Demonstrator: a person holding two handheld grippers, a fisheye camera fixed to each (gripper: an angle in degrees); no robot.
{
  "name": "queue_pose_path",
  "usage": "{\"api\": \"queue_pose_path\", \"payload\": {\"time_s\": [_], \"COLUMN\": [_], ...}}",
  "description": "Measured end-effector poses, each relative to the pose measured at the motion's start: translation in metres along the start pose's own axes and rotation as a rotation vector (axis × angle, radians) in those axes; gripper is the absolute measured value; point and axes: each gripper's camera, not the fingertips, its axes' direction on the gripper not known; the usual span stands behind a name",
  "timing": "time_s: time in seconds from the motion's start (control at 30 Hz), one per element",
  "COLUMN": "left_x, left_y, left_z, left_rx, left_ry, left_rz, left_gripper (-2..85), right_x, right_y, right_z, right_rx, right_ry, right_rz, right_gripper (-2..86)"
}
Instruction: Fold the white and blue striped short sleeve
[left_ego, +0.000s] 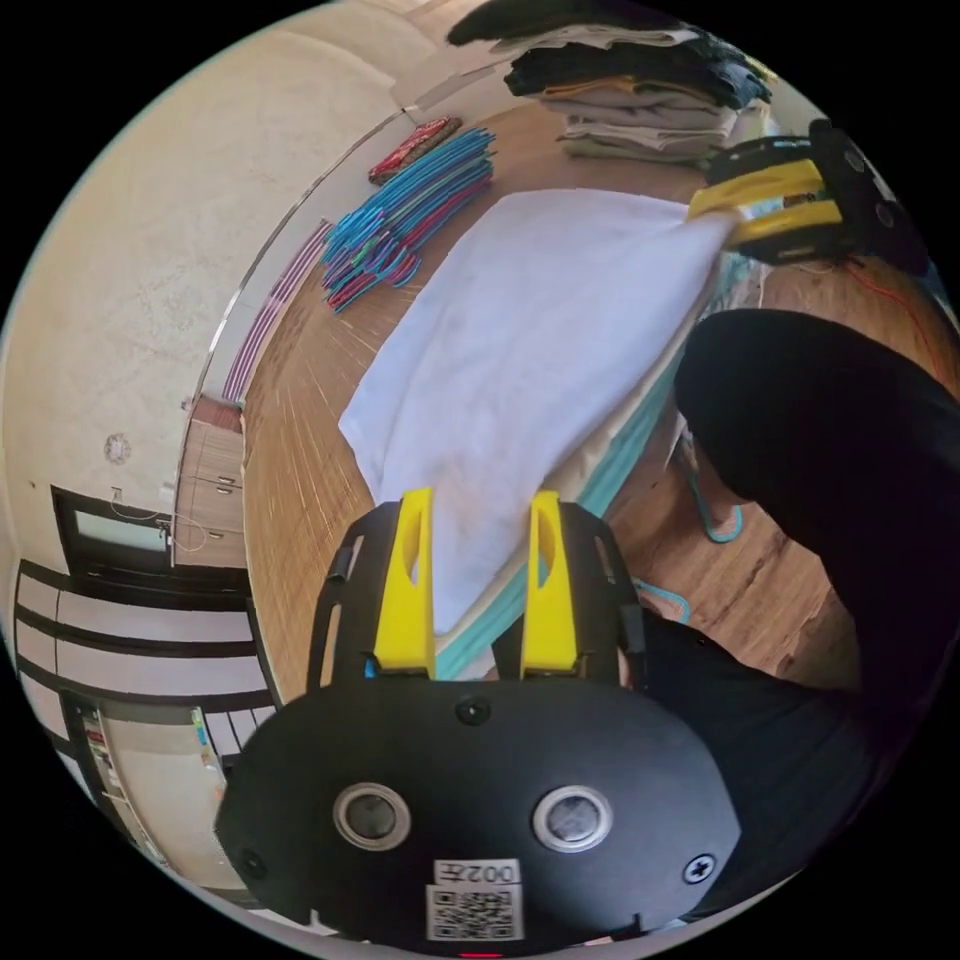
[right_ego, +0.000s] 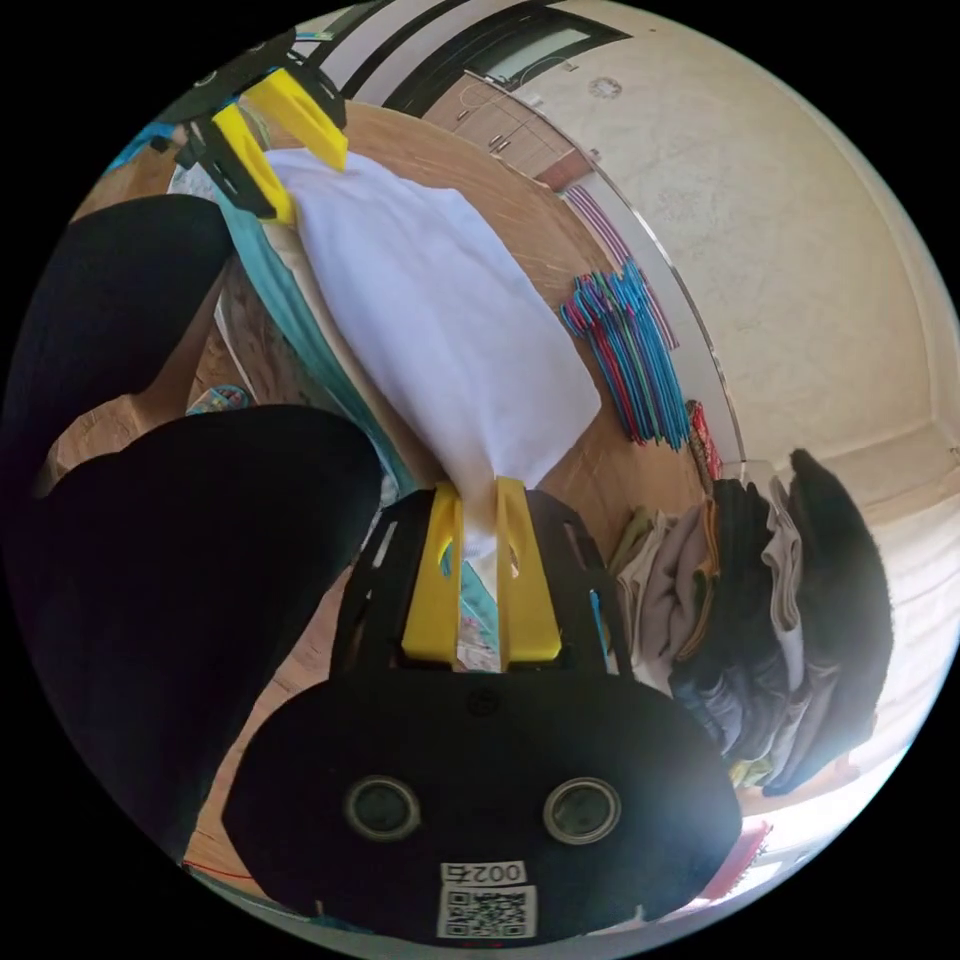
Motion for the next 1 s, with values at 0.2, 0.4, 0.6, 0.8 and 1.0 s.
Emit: {"api": "queue_pose_path", "payload": {"time_s": [0.2, 0.4, 0.6, 0.8, 1.0], "left_x": [0.000, -0.001, -0.016, -0.049, -0.072], "left_y": [0.012, 0.016, 0.011, -0.002, -0.008], "left_z": [-0.002, -0.009, -0.032, -0.053, -0.069], "left_rx": [-0.028, -0.021, -0.019, -0.016, -0.005], "left_ry": [-0.074, -0.119, -0.100, -0.025, 0.006], "left_rz": [0.008, 0.008, 0.038, 0.063, 0.065], "left_gripper": [12.2, 8.2, 6.2, 5.6, 5.2], "right_x": [0.034, 0.072, 0.077, 0.074, 0.033], "right_y": [-0.006, -0.009, -0.004, -0.020, -0.080], "right_z": [-0.020, -0.012, 0.000, -0.048, -0.055], "right_rx": [0.076, 0.061, -0.036, 0.175, 0.283], "right_ry": [-0.026, -0.200, -0.353, -0.425, -0.355], "right_rz": [0.101, 0.112, 0.089, 0.121, 0.109], "right_gripper": [2.7, 3.6, 8.6, 13.7, 14.8]}}
